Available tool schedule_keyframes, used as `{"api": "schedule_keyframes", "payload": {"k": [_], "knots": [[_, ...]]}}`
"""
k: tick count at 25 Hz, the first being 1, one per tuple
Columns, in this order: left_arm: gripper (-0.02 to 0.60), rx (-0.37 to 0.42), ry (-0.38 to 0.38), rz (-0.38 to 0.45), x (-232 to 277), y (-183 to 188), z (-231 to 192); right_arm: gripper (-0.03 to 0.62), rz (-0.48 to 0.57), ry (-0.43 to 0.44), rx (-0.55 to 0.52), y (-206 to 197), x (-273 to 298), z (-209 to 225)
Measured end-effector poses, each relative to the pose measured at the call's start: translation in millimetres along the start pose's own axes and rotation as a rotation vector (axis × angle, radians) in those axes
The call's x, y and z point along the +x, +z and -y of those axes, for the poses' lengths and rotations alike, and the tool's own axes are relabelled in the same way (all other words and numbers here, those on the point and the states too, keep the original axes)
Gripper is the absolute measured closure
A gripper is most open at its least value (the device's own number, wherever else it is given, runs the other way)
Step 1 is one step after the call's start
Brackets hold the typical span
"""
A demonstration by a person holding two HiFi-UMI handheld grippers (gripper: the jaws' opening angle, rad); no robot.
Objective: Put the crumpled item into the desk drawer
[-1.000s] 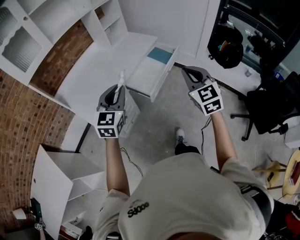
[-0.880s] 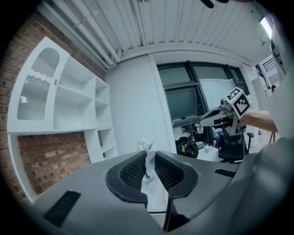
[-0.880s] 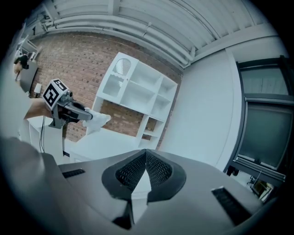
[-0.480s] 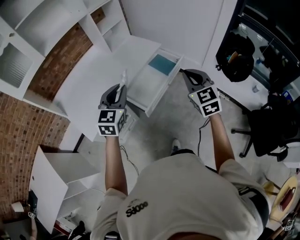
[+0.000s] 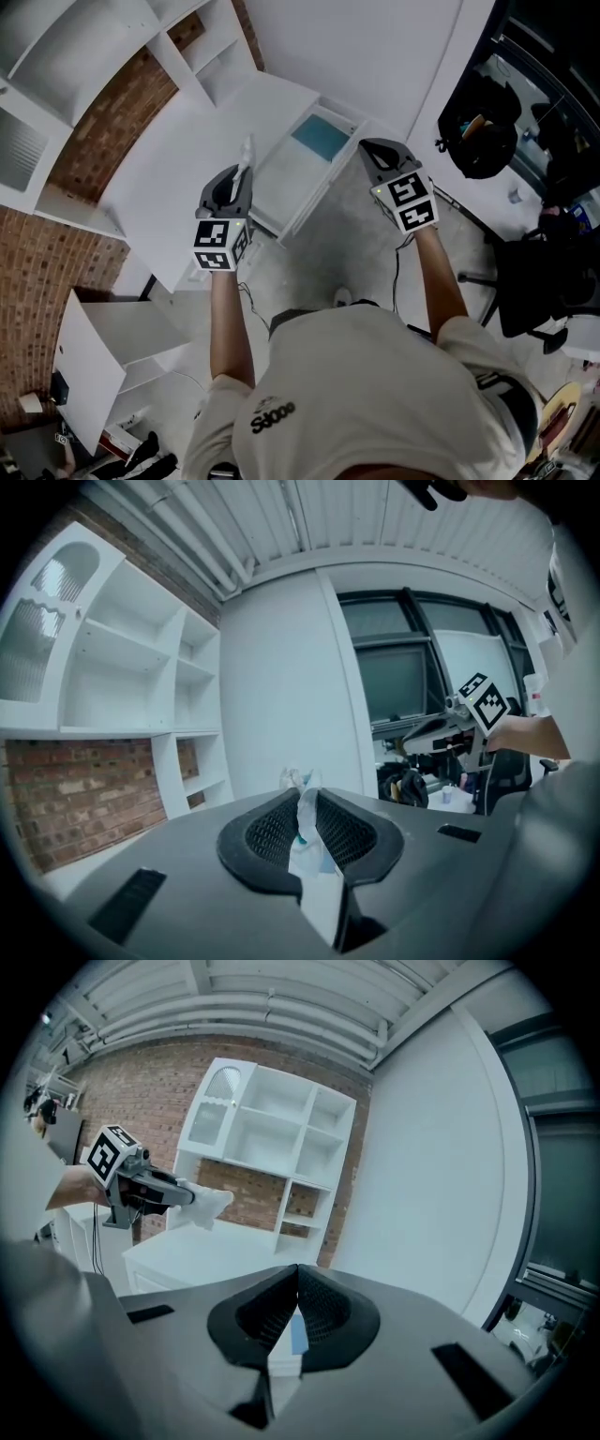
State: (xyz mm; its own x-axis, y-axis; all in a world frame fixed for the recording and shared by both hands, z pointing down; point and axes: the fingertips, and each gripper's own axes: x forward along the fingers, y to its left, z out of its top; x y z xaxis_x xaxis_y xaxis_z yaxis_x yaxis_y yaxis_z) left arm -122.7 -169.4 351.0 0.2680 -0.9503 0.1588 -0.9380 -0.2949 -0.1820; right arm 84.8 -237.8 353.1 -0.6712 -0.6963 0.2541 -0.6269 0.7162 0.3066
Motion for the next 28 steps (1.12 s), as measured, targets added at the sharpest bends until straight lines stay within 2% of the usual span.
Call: {"api": "schedule_keyframes", "payload": {"k": [2, 6, 7, 13, 23, 28], "knots": [[0.52, -0.008, -0.002, -0.009, 10, -4, -1, 0.591, 0.001, 0.005, 0.023, -5, 10, 7], [0.522, -0.047, -0.027, -0.041, 29, -21, -9, 0.591, 0.072, 0.046, 0.2, -3, 30, 14], [0.522, -0.056, -0.033, -0.049, 33, -26, -12, 0.591, 0.083, 0.059, 0.217, -3, 35, 14], [0.52, -0.077, -0.092, -0.1, 70, -58, -27, 0.591, 0.03, 0.075, 0.16, -22, 73, 10], [0.52, -0.09, -0.224, -0.14, 172, -83, -76, 0.591, -0.064, 0.047, 0.192, -56, 156, 33], [0.52, -0.08, -0.297, -0.187, 223, -104, -79, 0.591, -0.113, 0.063, 0.186, -72, 184, 38]]}}
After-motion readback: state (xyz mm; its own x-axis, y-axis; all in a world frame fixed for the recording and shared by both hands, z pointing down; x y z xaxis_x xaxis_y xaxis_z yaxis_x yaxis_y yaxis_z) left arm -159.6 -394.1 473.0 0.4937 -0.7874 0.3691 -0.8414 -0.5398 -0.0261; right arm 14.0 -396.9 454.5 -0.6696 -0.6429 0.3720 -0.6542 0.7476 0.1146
